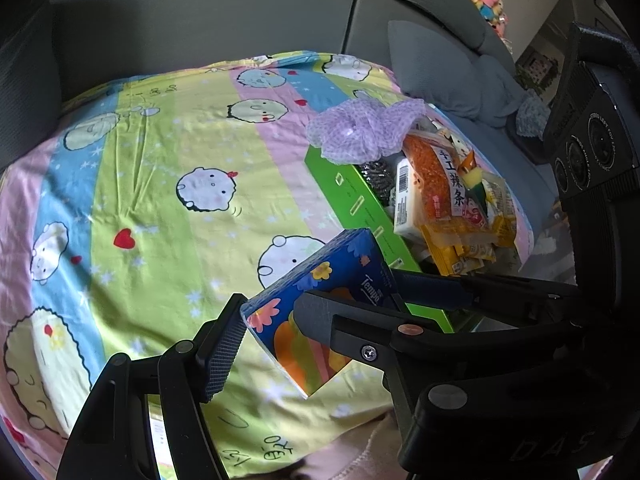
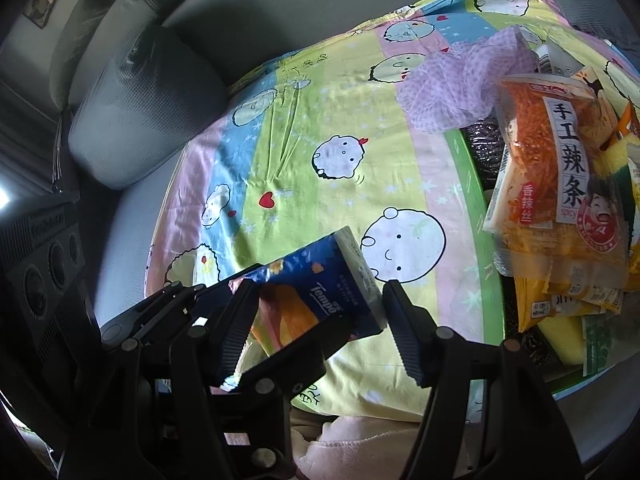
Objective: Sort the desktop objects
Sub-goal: 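Carry the tissue pack with the right tool toward the green box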
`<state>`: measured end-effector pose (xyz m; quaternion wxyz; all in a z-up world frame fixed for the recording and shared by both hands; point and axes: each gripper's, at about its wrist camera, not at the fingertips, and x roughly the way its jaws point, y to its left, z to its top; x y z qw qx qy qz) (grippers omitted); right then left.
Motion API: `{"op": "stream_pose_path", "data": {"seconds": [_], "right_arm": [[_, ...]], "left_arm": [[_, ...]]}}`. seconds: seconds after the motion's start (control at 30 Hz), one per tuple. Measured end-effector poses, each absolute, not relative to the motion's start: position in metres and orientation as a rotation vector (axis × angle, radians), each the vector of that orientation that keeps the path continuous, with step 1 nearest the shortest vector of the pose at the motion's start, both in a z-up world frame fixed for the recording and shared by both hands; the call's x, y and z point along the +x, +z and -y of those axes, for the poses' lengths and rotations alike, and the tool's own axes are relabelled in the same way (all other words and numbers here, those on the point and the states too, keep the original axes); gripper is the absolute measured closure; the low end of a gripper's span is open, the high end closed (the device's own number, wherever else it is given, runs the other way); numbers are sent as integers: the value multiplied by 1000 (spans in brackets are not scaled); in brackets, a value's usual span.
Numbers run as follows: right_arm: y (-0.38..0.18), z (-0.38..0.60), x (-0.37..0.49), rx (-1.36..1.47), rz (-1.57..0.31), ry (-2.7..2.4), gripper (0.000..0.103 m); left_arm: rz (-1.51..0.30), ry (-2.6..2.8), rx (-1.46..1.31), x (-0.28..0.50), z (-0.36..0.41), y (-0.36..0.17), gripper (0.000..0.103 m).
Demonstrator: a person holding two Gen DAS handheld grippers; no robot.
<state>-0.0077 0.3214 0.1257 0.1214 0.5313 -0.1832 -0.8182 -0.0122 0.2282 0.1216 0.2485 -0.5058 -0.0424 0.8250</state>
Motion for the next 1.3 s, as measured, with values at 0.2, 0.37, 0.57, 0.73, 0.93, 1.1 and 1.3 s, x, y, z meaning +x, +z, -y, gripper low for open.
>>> {"op": "stream_pose_path", "data": {"seconds": [0.2,0.37,0.57,0.73,0.93,1.1,1.3], "right_arm": [[122,-326,-1,1544,545,-2397,38],[116,-325,3,1529,530,-2401,38],[106,-321,-1,1537,504,-2373,38],[106,-323,-2,1532,520,-2379,38],[106,-325,1,1534,541,-2392,37],[106,-320,-1,1539,519,-2386,37],[111,-314,0,1509,521,-2383,37]], "left_arm": [[111,2243,-1386,-6,-232,117,34],[137,2247,-1404,-3,-231,108,34],[126,2269,-1427,-4,-230,102,34],[112,2273,-1416,-6,-232,103,34],[88,2271,-1421,-5,-234,103,34],[95,2267,-1434,-7,-230,102,34],[73,2289,-1428,-6,-225,109,34]]}}
